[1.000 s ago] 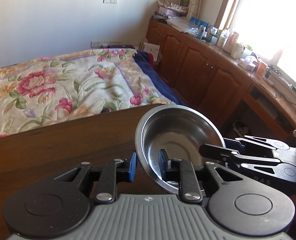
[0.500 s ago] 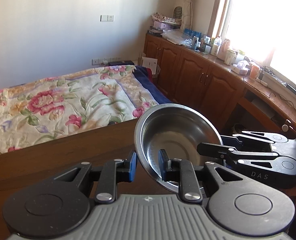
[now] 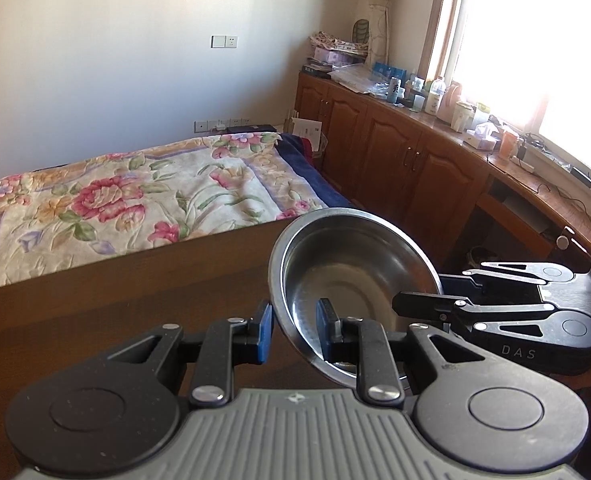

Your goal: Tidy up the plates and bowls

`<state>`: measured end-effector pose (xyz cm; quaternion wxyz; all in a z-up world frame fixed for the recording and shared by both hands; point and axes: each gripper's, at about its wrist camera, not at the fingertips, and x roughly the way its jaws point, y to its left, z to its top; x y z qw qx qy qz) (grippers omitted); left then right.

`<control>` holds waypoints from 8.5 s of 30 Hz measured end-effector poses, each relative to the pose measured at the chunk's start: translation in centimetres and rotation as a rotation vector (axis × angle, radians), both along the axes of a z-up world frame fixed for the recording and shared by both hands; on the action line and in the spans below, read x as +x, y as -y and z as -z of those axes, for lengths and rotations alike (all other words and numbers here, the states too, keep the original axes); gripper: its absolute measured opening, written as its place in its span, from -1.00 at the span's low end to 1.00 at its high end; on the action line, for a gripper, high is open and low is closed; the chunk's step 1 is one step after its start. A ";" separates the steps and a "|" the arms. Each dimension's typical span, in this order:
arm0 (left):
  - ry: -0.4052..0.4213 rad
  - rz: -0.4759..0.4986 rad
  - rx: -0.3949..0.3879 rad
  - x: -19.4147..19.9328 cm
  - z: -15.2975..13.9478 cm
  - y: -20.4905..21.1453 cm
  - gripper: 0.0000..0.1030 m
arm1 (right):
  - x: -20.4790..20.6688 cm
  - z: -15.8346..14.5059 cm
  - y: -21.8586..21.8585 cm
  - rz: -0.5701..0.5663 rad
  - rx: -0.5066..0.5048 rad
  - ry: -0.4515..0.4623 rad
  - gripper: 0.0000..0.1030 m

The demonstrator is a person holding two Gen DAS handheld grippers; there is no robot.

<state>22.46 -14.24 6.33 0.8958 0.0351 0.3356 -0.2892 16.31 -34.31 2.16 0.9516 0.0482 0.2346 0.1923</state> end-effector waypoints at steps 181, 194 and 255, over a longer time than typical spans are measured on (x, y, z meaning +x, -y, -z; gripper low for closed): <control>0.219 -0.234 -0.103 -17.2 5.8 -11.6 -0.28 | -9.3 3.8 -7.9 0.027 0.029 0.181 -0.21; 0.258 -0.293 -0.103 -17.9 3.7 -16.1 -0.28 | -8.0 2.6 -11.6 -0.068 0.048 0.178 -0.21; 0.191 -0.435 -0.058 -18.9 7.6 -21.5 -0.01 | -7.7 4.5 -19.0 -0.187 -0.036 0.099 0.07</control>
